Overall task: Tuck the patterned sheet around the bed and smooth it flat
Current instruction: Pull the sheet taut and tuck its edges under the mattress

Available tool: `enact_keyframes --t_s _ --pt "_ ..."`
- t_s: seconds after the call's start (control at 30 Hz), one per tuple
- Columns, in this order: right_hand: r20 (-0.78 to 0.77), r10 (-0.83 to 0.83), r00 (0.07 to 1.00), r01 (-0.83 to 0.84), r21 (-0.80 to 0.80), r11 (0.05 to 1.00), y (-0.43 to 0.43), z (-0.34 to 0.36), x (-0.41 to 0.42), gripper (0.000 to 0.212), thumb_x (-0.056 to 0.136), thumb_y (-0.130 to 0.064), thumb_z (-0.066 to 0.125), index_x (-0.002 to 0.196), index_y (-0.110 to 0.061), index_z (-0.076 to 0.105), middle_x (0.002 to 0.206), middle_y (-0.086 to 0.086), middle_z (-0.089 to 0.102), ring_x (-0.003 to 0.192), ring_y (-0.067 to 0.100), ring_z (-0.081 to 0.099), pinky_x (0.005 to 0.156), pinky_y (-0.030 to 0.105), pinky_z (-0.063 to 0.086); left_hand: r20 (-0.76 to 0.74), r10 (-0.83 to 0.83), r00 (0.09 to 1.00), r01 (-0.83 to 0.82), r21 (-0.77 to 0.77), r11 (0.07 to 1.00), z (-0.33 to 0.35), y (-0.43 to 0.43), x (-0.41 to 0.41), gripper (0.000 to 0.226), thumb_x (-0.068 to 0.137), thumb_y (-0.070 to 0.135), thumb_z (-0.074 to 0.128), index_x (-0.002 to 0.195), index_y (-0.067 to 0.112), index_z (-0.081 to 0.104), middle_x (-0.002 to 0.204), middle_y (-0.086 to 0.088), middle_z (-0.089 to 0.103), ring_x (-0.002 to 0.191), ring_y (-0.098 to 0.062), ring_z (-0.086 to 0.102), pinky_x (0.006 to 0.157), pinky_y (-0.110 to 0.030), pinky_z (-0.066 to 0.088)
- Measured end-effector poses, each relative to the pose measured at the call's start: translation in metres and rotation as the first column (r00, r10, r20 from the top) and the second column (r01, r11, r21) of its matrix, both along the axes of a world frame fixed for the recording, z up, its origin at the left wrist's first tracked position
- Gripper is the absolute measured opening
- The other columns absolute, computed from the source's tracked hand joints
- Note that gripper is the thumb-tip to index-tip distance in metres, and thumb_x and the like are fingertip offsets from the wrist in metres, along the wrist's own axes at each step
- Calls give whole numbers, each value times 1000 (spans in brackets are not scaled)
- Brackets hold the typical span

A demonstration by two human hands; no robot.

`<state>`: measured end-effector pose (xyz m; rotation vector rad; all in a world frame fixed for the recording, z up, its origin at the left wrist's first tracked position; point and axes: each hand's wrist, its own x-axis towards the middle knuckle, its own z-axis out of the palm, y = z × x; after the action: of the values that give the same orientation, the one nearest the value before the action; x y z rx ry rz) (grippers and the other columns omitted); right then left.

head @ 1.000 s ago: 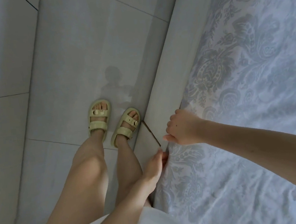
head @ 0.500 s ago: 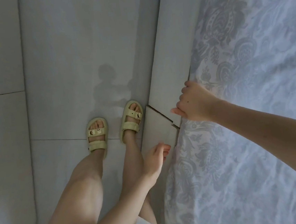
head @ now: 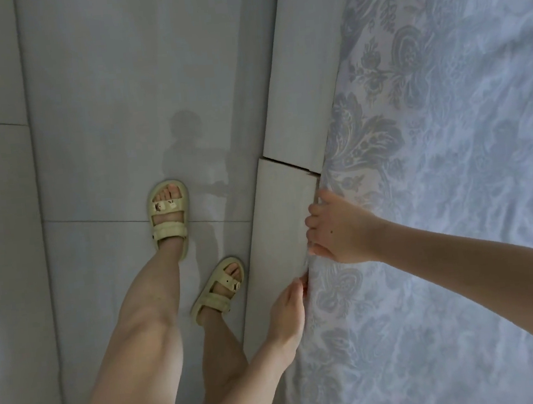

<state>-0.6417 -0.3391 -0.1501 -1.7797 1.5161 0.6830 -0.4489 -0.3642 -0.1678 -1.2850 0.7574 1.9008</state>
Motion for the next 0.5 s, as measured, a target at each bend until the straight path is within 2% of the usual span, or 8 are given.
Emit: enact_keyframes --t_s 0.1,0.17,0.27,0.33,0.43,0.5 --pt "-61 54 997 -46 123 991 -2 -5 16 60 99 -50 18 71 -20 61 73 -5 64 75 17 56 88 35 27 63 11 998 -14 45 999 -6 11 -2 51 100 43 25 92 27 72 100 -4 73 96 -19 67 87 -34 52" --pt "-135 51 989 -30 155 987 -6 -9 25 65 100 -50 11 66 -17 55 70 -3 63 73 18 58 86 35 26 62 2 998 -6 57 998 -9 17 -3 54 98 48 28 94 17 72 98 -8 73 93 -24 68 90 -39 51" --pt "-210 69 975 -26 201 979 -10 -14 31 60 101 -45 12 59 -15 42 65 -1 56 68 17 55 78 36 23 62 50 997 -56 90 994 -11 18 -2 47 100 40 30 86 16 68 90 -4 71 81 -18 65 77 -28 51" --pt "-229 72 971 -23 209 978 -14 -15 35 56 102 -41 13 59 -16 37 64 -2 52 65 16 51 79 35 26 30 30 999 -33 107 994 -16 8 0 46 102 35 27 90 13 66 91 -2 69 80 -15 63 74 -25 49" --pt "-248 54 967 -10 176 984 -15 -14 39 55 102 -41 13 58 -18 36 66 -3 53 69 17 54 85 36 31 15 71 997 -70 -34 997 -22 -5 22 46 102 32 28 105 3 64 96 -6 68 90 -20 64 86 -29 50" --pt "-253 13 967 17 113 993 -9 -11 44 53 103 -39 18 57 -19 36 62 -4 49 67 19 52 82 36 32 38 130 991 -124 -142 982 -21 -6 51 42 101 27 31 102 3 66 96 -9 69 94 -24 64 85 -28 51"
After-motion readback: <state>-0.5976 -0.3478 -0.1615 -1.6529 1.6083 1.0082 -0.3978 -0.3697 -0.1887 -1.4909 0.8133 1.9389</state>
